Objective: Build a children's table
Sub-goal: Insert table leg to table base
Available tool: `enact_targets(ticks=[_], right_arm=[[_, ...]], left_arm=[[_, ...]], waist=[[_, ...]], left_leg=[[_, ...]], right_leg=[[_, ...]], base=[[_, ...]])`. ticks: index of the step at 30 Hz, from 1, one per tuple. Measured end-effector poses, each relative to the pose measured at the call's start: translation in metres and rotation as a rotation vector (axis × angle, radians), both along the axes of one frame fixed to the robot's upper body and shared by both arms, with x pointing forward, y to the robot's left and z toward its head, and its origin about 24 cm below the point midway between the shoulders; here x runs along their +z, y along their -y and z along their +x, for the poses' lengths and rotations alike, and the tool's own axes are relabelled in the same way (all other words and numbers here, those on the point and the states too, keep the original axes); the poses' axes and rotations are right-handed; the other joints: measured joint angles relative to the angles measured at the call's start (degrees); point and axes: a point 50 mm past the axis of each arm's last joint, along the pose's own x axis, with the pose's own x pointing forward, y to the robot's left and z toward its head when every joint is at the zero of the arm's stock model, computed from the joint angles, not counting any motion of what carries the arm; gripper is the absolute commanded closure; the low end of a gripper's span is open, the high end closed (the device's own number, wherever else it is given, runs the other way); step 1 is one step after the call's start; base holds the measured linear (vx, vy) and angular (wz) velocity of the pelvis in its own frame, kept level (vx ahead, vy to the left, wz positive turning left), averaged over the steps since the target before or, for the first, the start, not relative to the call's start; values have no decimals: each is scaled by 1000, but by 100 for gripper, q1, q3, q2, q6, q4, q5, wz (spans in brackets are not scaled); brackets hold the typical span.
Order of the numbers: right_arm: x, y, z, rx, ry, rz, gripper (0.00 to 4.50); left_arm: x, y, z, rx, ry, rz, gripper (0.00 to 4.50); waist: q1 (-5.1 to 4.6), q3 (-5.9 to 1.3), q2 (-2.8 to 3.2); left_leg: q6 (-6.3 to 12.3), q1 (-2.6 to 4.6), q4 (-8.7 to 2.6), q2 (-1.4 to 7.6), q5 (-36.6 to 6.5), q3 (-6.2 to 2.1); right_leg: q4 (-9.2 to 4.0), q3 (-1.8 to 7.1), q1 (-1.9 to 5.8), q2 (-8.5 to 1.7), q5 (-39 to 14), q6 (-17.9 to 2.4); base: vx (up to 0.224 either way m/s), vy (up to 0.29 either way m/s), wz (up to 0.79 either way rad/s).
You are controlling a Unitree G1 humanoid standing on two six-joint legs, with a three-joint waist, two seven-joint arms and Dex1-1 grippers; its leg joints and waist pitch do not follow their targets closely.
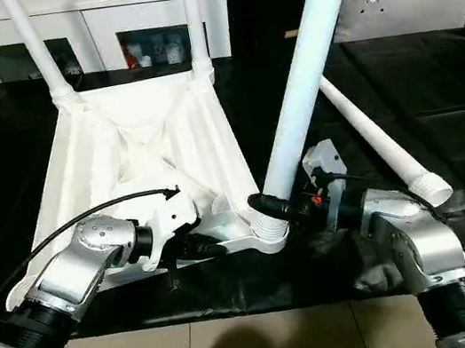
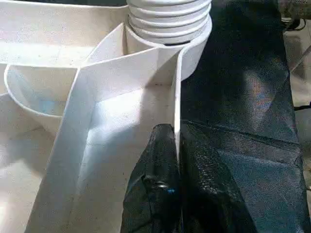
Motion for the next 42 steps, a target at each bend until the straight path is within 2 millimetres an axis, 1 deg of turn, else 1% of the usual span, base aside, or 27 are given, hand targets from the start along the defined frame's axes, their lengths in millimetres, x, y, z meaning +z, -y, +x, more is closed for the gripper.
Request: enact_targets(ticks=[8, 14, 18, 23, 27, 34, 42], right_arm=[[0, 0, -2, -1, 17, -6, 262], [2, -1, -6, 23, 54, -69, 262], [2, -1, -9, 9, 60, -67, 262], [0, 0, -13, -9, 62, -63, 262], [2, 0, -14, 2, 67, -77, 262], [9, -3, -5, 117, 57, -148, 262], [11, -8, 2, 208, 39, -193, 262]], left_arm=[[0, 0, 0, 0, 0, -1, 450], [0, 1, 0, -3, 0, -3, 450], [0, 1, 0, -8, 2, -4, 450], [0, 1, -1, -15, 4, -7, 450], [0, 0, -1, -21, 3, -7, 450], [0, -2, 0, -35, 3, -4, 450], [1, -7, 6, -62, -3, 9, 450]], waist=[[7, -3, 9], [10, -5, 16], [13, -5, 36], [15, -8, 81], [14, -14, 96], [6, -19, 100], [40, -26, 84]], left_leg=[[0, 0, -5, 0, 0, 1], [0, 0, -12, 0, 0, 1], [0, -2, -19, 0, 0, 1], [0, -2, -26, 0, 0, 0], [0, -4, -35, 0, -1, 0], [0, -2, -39, 1, 0, 2], [2, -4, -38, 1, 1, 3]], right_leg=[[-6, 0, 0, 0, 0, 0], [-12, -1, 0, 0, 0, 0], [-21, -3, 0, 0, 0, 0], [-29, -5, 0, 1, 0, 0], [-41, -7, 0, 2, 0, 0], [-48, -8, 4, 2, 1, -1], [-49, -11, 7, 0, 1, -1]], base=[[0, 0, 0], [0, 0, 0], [0, 0, 0], [0, 0, 0], [0, 0, 0], [0, 0, 0], [0, 0, 0]])
